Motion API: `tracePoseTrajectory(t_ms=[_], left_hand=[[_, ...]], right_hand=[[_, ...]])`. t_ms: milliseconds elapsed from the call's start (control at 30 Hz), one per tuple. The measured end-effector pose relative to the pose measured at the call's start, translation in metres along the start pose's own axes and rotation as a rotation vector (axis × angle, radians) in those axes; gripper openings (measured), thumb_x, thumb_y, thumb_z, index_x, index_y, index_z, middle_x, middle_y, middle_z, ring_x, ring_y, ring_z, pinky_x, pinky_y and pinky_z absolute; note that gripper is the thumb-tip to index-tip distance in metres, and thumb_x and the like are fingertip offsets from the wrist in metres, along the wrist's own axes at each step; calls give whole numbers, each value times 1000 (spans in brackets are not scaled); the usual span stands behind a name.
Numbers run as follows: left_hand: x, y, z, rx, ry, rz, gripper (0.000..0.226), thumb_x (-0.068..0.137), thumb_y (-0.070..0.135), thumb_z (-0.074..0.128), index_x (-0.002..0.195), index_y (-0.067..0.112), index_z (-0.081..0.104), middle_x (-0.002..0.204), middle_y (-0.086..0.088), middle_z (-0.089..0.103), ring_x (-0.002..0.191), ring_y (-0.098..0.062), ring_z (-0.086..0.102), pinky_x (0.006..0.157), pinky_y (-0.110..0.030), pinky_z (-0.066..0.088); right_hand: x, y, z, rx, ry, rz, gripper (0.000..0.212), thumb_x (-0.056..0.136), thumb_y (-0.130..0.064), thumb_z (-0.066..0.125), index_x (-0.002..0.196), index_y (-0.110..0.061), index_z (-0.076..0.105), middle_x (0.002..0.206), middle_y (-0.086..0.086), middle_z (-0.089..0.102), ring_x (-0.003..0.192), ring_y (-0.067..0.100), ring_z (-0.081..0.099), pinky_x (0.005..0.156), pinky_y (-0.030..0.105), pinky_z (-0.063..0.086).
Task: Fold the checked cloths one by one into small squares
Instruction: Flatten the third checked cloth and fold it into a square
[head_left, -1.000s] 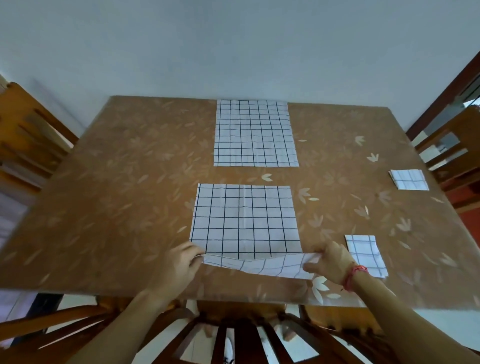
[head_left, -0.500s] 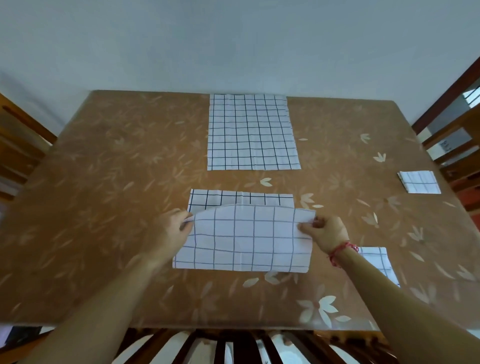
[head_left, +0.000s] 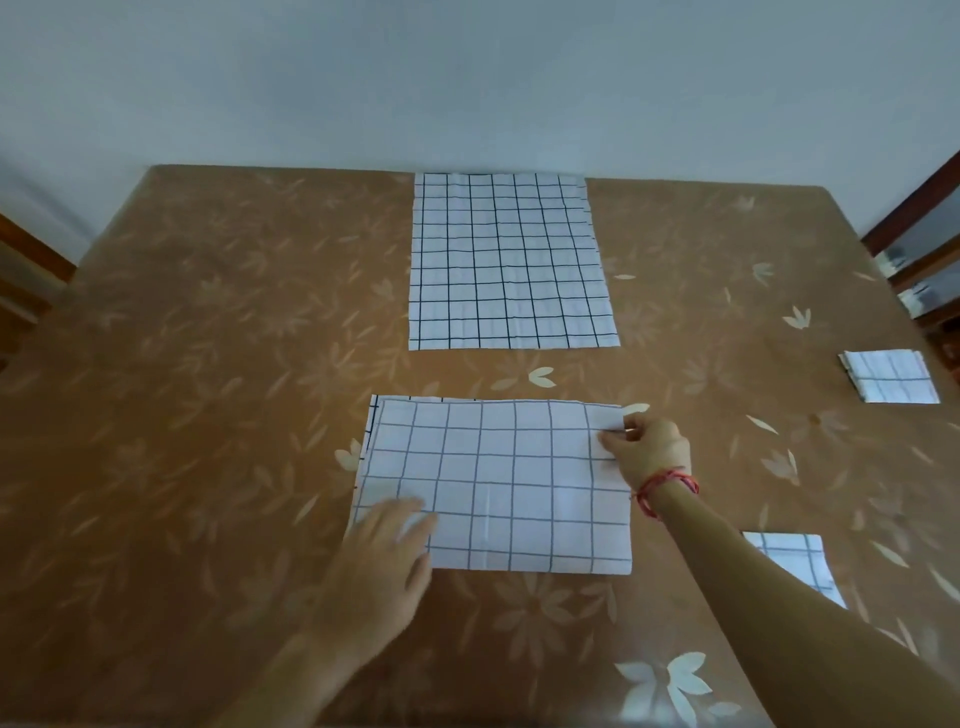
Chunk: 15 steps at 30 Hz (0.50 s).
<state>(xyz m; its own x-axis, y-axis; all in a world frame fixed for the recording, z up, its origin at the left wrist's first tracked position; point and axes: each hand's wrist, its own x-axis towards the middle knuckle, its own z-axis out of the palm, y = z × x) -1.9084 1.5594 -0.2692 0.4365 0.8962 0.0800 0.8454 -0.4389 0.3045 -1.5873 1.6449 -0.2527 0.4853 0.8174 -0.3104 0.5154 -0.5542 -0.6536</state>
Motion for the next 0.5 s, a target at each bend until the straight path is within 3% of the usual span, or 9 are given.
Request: tracePoseTrajectory(t_ms=[67, 167, 267, 500], left_hand=[[-16, 16, 19, -20, -89, 74, 36, 91, 35, 52, 124, 21, 60, 130, 4, 51, 123, -14, 49, 100, -32, 48], [-27, 32, 37, 1, -178, 108, 43, 93, 40, 45, 128, 21, 59, 138, 2, 48, 131, -16, 44, 106, -30, 41], [-26, 37, 45, -3, -205, 95, 46, 94, 40, 43, 134, 20, 55, 144, 0, 45, 136, -17, 39, 108, -32, 40], [-24, 37, 58, 87, -299, 54, 57, 94, 42, 43, 144, 15, 42, 155, -6, 32, 144, -22, 28, 110, -41, 38]], right_hand=[[4, 0, 4, -17, -17, -12, 8, 84, -23, 66, 91, -20, 70, 73, -7, 65, 72, 13, 62, 57, 18, 42], [5, 0, 8, 7, -27, 10, 28, 85, -26, 67, 112, -21, 65, 95, -2, 69, 86, 17, 62, 78, 28, 51], [-1, 2, 10, -86, -19, -32, 44, 86, -30, 67, 128, -21, 56, 120, 3, 64, 107, 22, 60, 93, 36, 49], [-60, 31, 45, -475, -149, -404, 61, 91, -34, 57, 146, -17, 35, 152, 9, 33, 138, 27, 34, 111, 40, 34]])
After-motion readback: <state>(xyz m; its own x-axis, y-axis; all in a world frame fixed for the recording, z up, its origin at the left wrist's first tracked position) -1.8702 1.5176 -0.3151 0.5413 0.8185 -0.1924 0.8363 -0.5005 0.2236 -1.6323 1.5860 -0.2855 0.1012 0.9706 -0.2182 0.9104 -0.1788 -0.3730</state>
